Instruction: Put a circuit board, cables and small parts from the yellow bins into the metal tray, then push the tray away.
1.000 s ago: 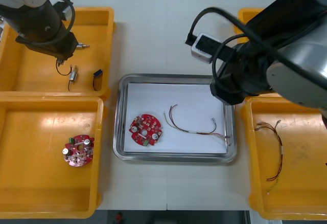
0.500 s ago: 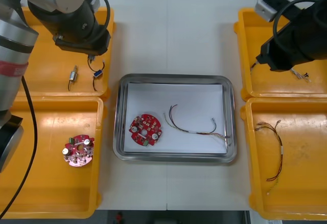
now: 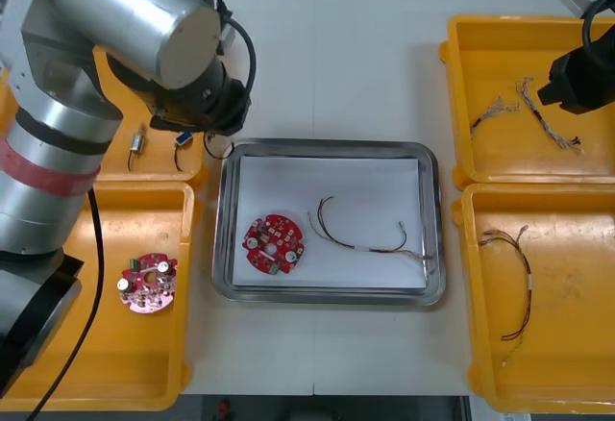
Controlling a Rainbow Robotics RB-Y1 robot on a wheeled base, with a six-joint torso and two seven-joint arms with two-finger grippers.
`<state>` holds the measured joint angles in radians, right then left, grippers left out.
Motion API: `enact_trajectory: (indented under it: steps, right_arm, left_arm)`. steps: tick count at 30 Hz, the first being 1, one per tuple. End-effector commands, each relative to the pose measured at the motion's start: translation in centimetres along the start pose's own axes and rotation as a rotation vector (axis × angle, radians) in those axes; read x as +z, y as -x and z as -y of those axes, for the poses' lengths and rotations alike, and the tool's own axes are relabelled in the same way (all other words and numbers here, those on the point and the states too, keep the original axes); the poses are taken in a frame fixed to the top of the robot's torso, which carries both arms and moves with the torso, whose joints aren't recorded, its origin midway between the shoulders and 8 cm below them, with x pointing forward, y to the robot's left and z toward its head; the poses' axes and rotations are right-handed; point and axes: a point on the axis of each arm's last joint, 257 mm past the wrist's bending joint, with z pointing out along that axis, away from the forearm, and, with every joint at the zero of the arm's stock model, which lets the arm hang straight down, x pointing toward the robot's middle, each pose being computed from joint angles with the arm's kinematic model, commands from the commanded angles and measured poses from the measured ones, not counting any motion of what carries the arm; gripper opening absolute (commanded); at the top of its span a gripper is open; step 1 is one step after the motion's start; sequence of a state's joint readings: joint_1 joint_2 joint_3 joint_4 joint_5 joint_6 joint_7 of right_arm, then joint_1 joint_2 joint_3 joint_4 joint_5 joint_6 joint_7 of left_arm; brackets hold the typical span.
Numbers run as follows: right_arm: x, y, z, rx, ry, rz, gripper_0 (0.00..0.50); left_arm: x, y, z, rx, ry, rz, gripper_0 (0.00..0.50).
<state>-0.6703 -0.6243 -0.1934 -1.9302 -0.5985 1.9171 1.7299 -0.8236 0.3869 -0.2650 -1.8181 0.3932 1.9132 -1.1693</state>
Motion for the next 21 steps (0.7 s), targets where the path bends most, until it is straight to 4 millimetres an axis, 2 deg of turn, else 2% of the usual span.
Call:
enact_trajectory:
  steps: [1,5,15,21]
  right_arm:
    - [-1.5,2.0,3.1,0.044,-0.041,0.018,0.5]
    - [-0.3,1.2,3.6,0.058,-0.013,-0.029,0.5]
    - [2.1,-0.8,5.8,0.027,0.033,-0.141,0.5]
    - [3.5,0.2,6.8,0.006,0.053,-0.139,0.5]
  left_arm:
    - [1.3,-1.8,2.9,-0.082,-0.027,0.013,0.001]
    - [2.3,-2.8,4.1,-0.082,-0.029,0.011,0.001]
    - [3.2,-3.6,7.8,-0.113,-0.07,0.022,0.002]
    - [4.0,-4.2,9.4,-0.114,-0.084,0.031,0.0]
